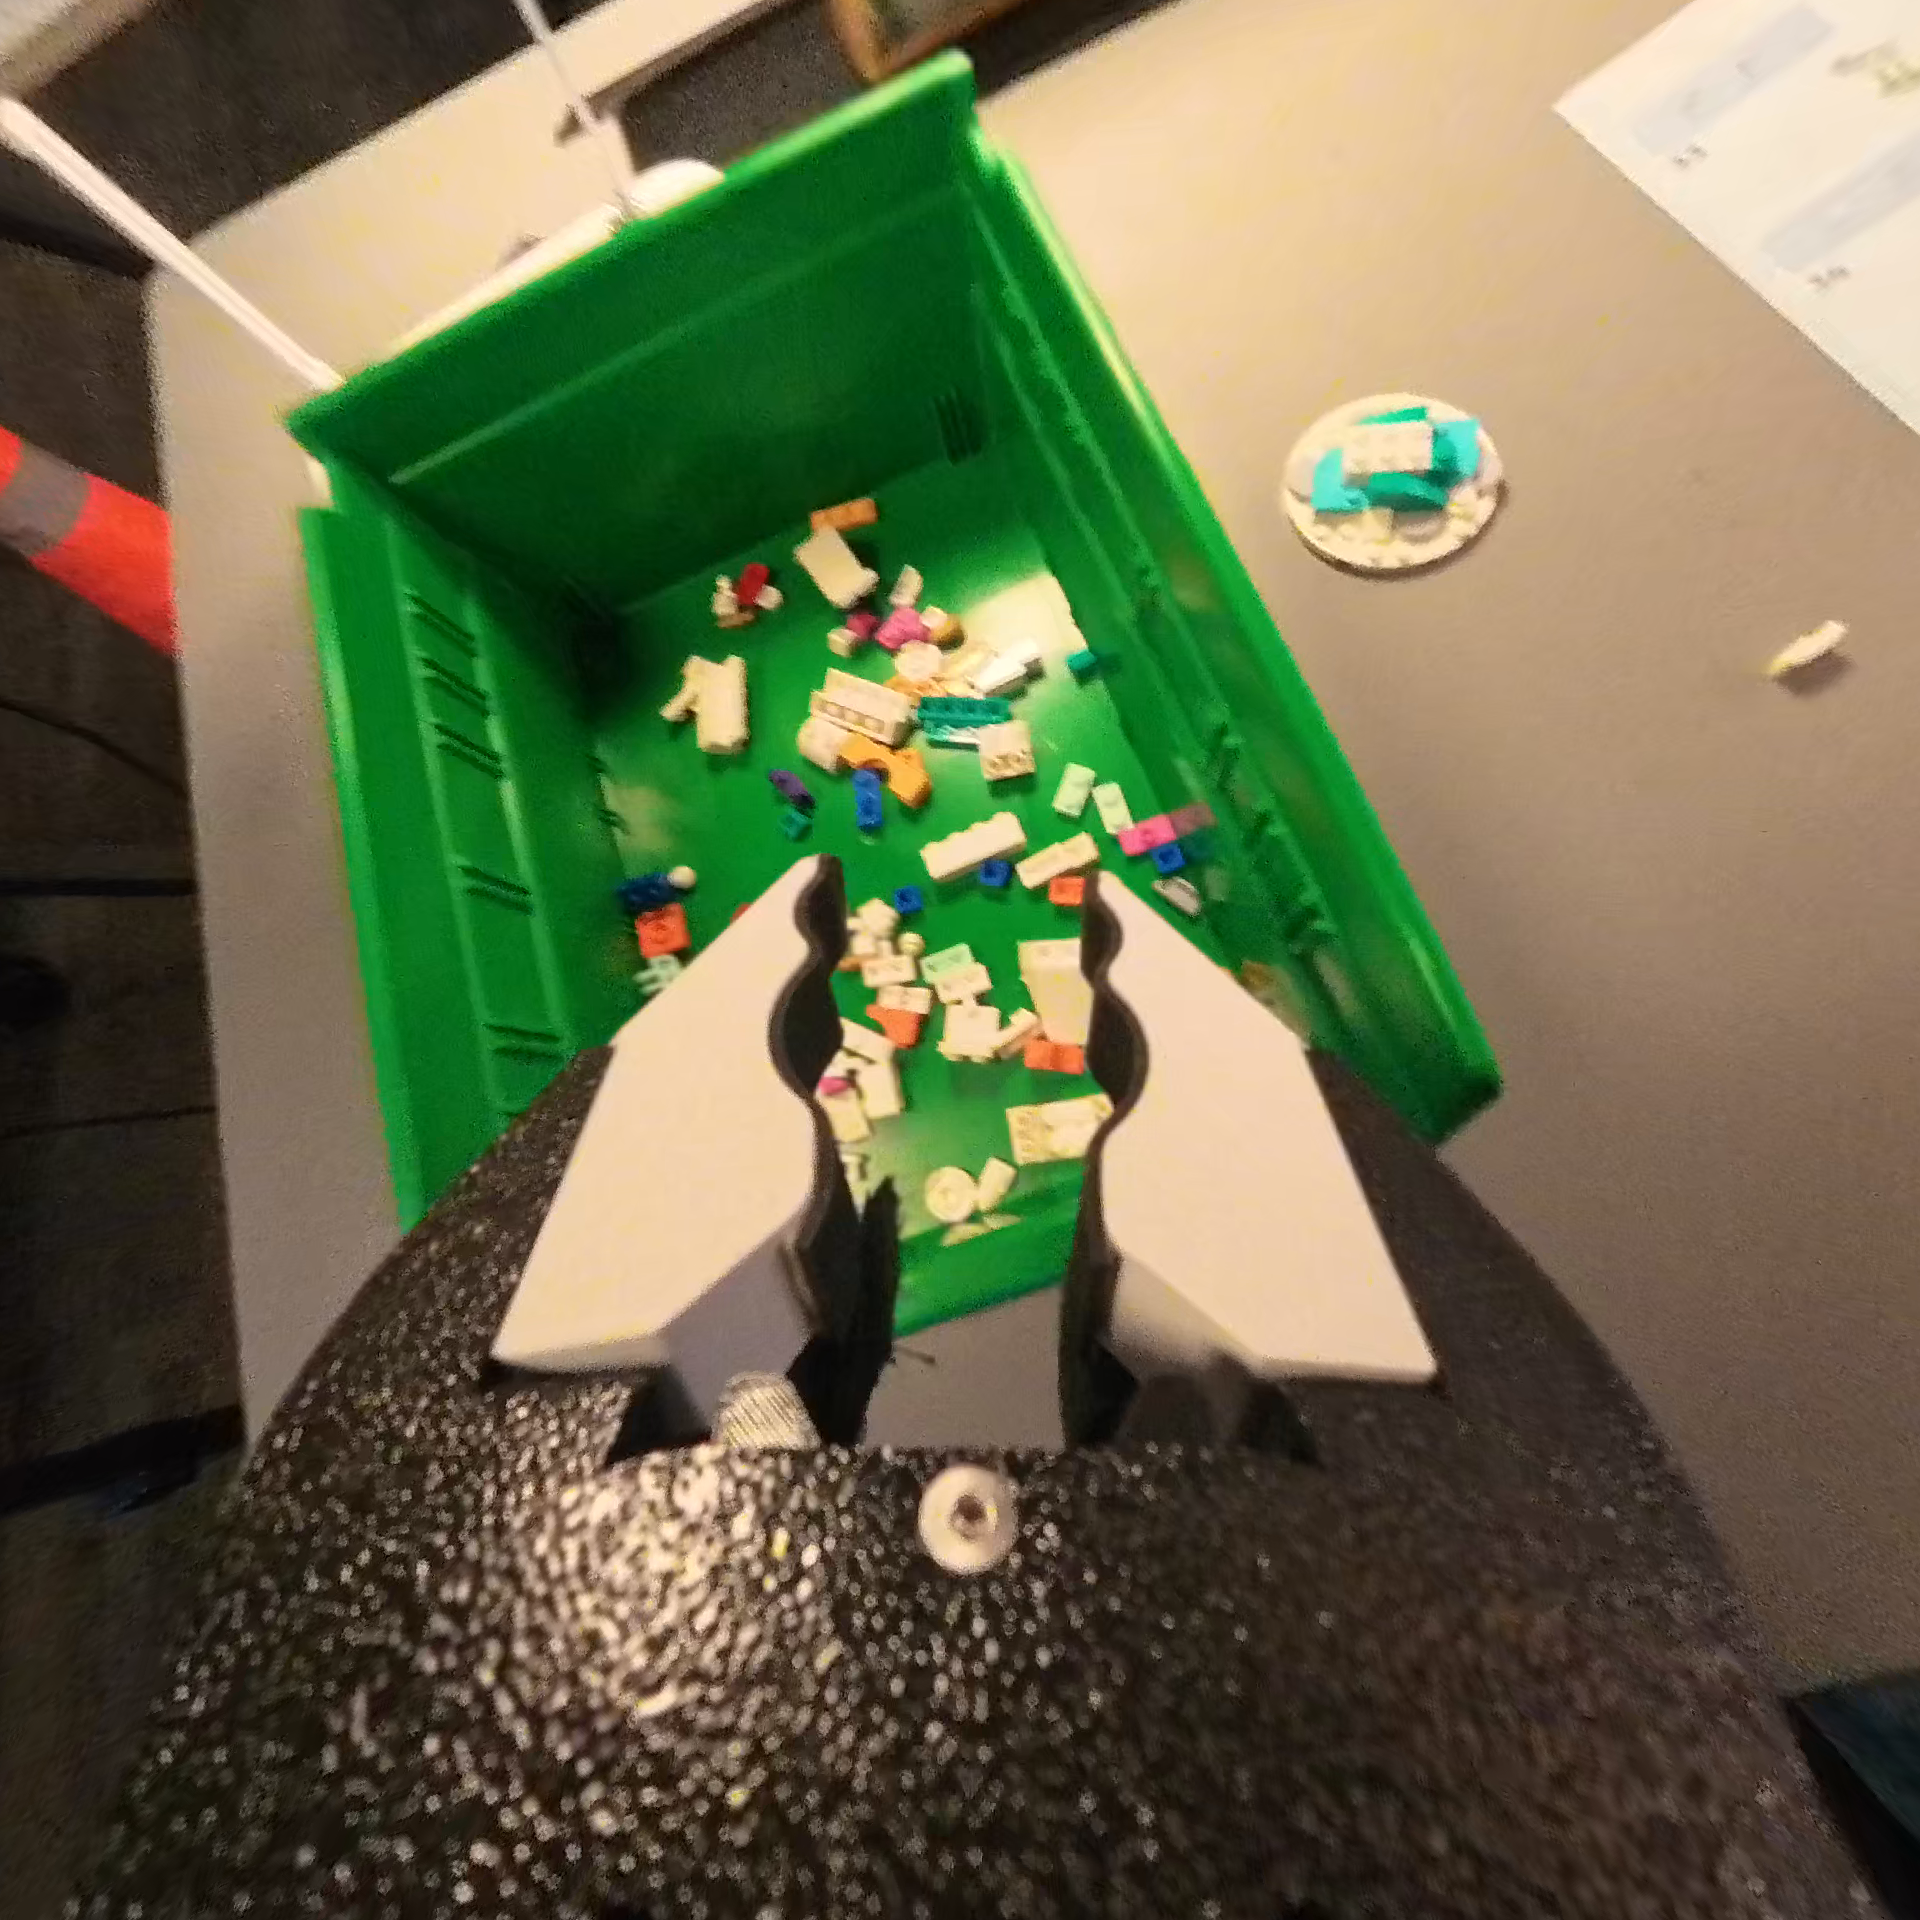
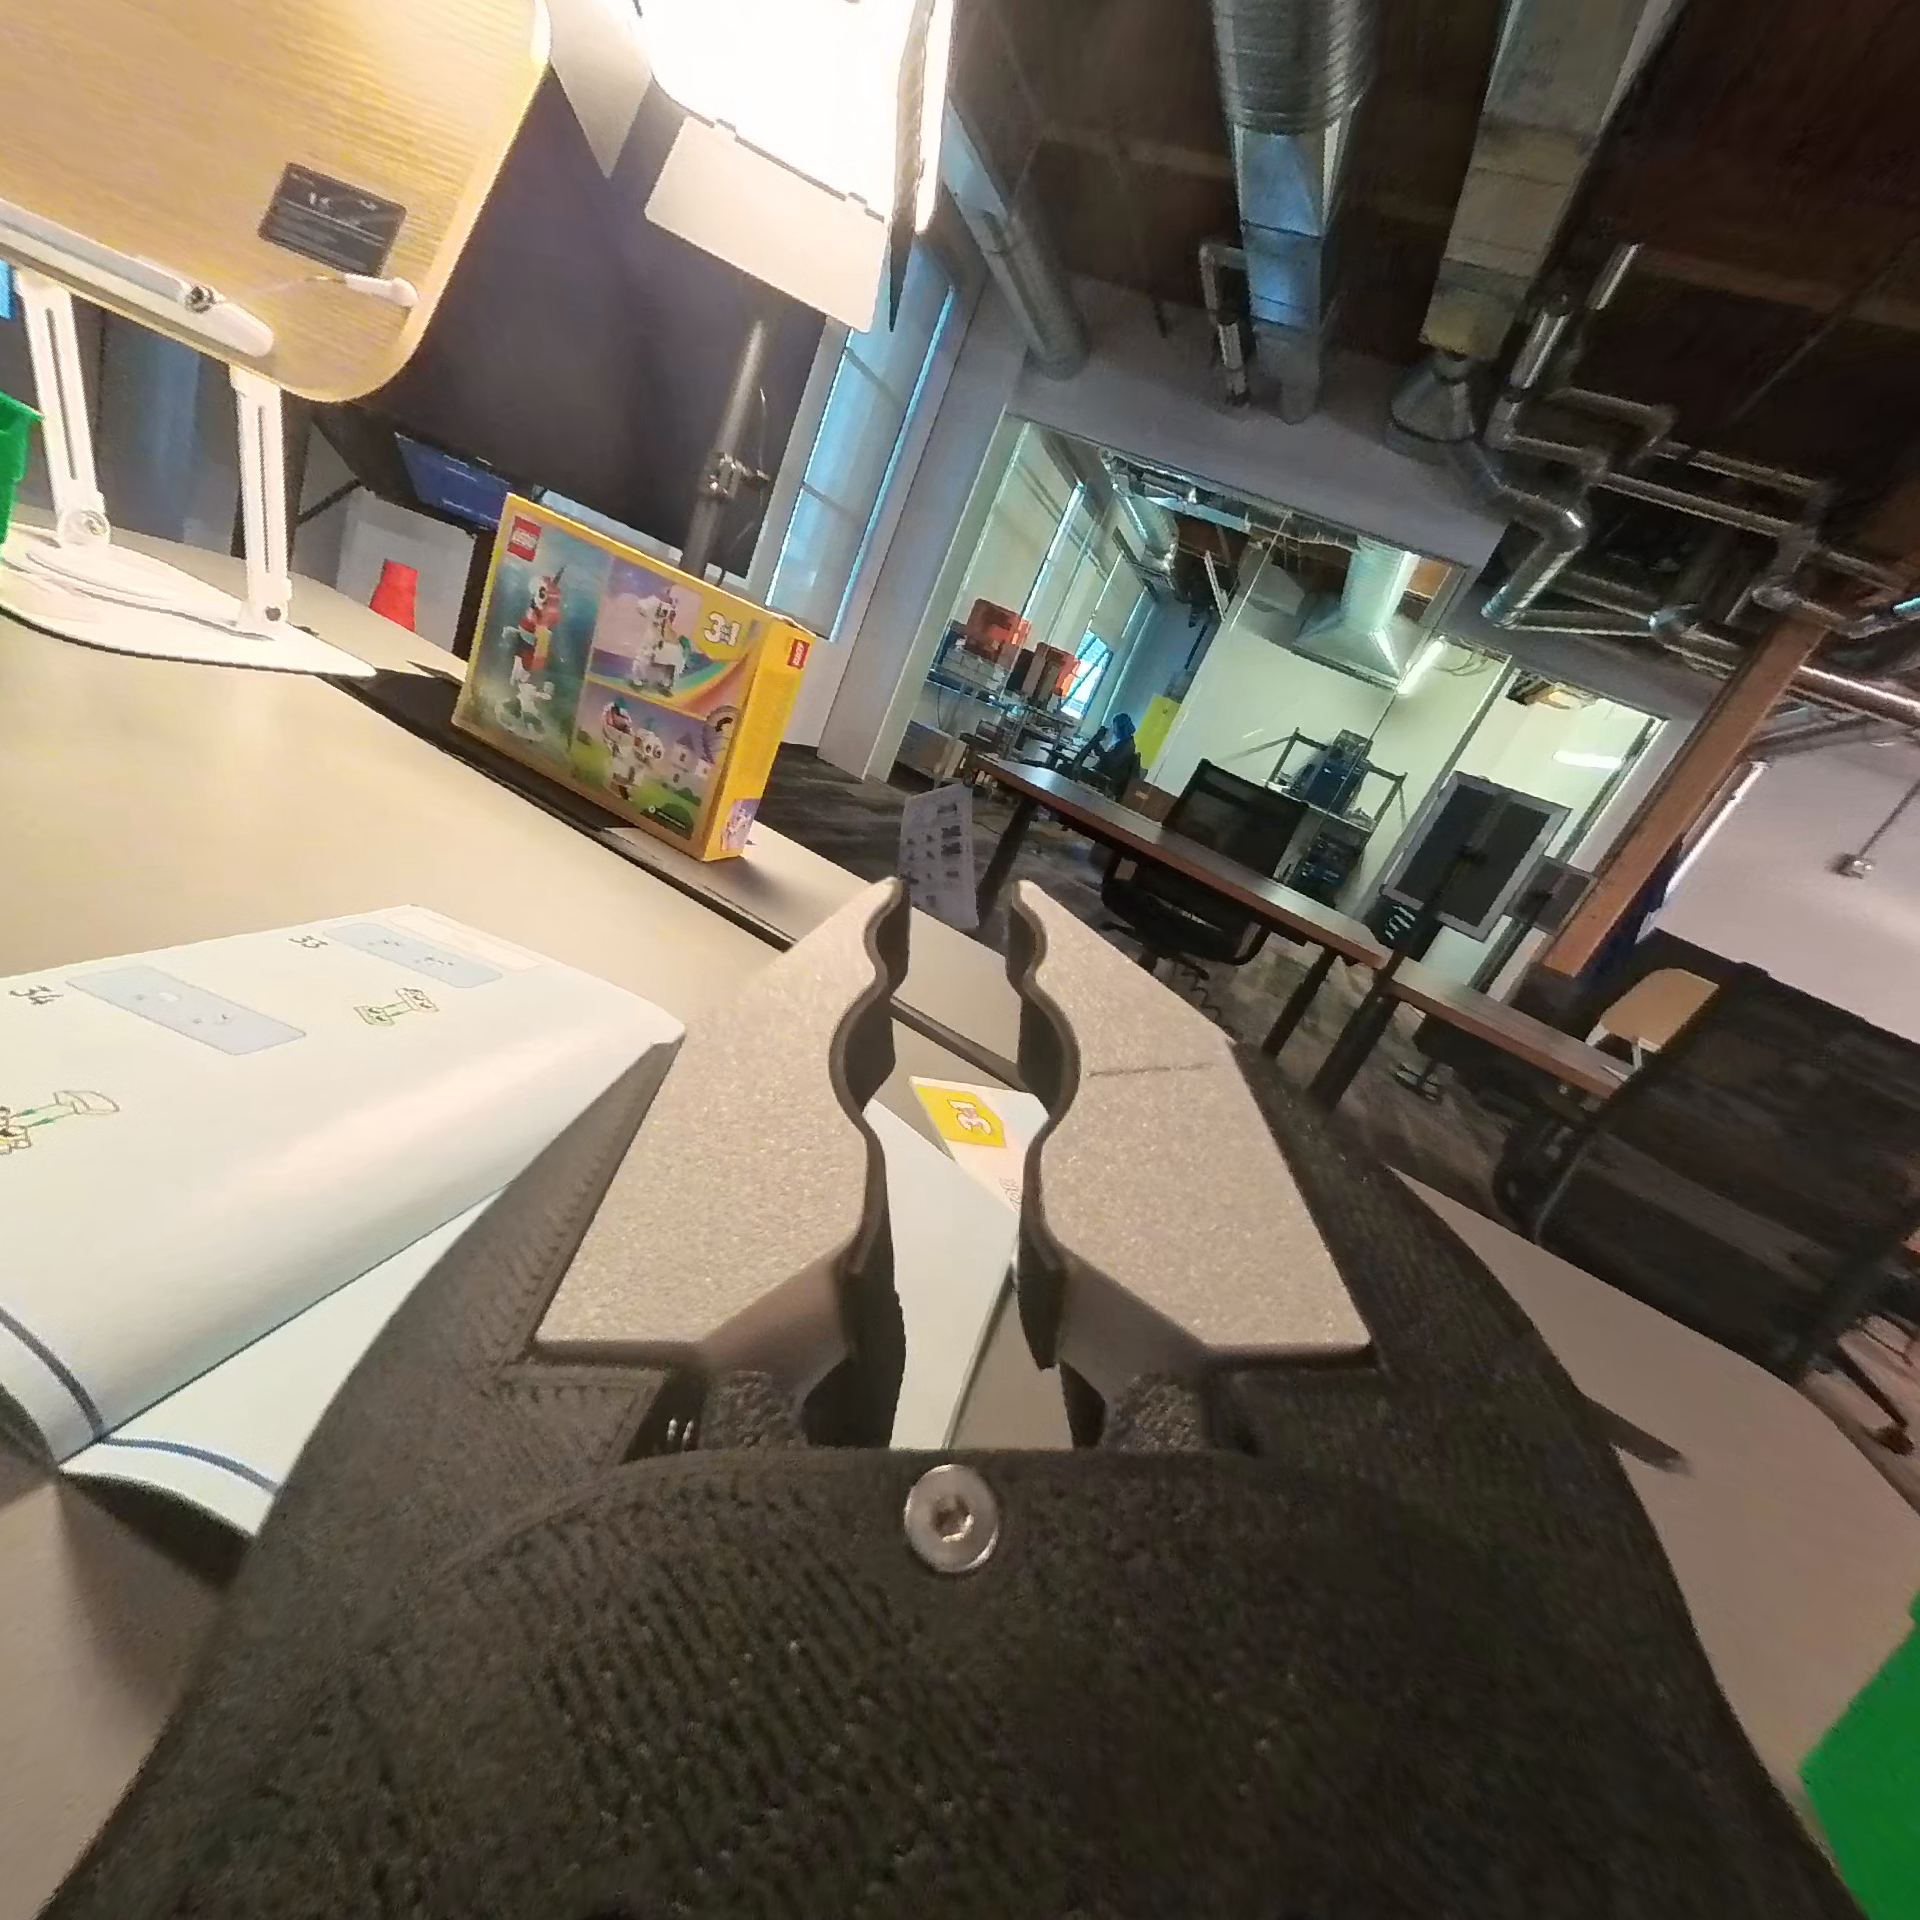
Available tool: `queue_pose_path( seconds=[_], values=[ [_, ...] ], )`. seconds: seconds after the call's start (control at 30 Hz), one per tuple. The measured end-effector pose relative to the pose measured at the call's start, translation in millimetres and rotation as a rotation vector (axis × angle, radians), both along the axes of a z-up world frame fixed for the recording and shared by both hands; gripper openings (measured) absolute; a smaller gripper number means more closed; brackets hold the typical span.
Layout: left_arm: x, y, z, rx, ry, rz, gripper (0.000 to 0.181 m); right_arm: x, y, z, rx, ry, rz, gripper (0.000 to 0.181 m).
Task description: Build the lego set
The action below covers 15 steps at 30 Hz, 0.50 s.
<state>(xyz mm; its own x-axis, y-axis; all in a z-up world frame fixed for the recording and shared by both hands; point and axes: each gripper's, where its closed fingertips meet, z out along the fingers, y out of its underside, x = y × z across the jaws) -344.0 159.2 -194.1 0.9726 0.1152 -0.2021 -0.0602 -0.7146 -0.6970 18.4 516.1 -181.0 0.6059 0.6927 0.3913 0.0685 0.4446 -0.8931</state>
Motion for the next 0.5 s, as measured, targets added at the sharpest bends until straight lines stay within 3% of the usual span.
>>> queue_pose_path(
  seconds=[0.03,0.23,0.5],
  values=[
    [-6.5,1.7,4.9,0.01,0.009,0.013,0.043,0.4,0.8,-0.1,0.0,0.0,-0.005,0.016],
    [-39.8,8.4,17.1,-0.007,0.058,0.052,0.039,4.3,6.2,0.6,-0.007,0.008,-0.04,0.016],
    [-50.9,18.3,1.8,-0.073,0.056,-0.028,0.046,2.7,7.9,-1.7,0.007,-0.021,-0.067,0.016]
  ],
)
